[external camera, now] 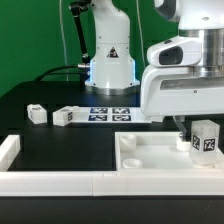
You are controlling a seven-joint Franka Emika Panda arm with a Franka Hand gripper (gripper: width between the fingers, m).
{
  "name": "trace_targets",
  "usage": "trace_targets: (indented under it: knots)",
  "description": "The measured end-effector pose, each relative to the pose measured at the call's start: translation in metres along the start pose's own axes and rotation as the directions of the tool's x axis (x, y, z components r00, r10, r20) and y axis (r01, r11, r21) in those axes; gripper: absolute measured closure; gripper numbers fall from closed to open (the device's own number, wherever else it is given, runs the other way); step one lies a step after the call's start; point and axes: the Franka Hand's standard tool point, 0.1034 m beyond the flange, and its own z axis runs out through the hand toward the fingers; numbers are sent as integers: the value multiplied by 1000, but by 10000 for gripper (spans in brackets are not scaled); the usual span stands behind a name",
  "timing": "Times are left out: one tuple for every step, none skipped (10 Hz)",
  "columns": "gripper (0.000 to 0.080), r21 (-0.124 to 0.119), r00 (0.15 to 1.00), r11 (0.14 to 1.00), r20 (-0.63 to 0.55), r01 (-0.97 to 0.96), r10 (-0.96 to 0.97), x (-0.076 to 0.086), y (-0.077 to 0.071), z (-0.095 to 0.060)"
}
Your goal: Assemble square table
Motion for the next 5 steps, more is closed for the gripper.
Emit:
trace_targets:
  knots:
    - [348, 1, 997, 997, 1, -77, 77, 0, 0, 0]
    - [505, -1, 990, 990, 0, -138, 138, 0, 2, 0]
    - [505, -2, 983, 983, 0, -184, 184, 0, 2, 1]
    - [505, -4, 954, 954, -2, -301, 301, 1, 3, 1]
    - [506, 4, 904, 904, 1, -428, 428, 1, 5, 1]
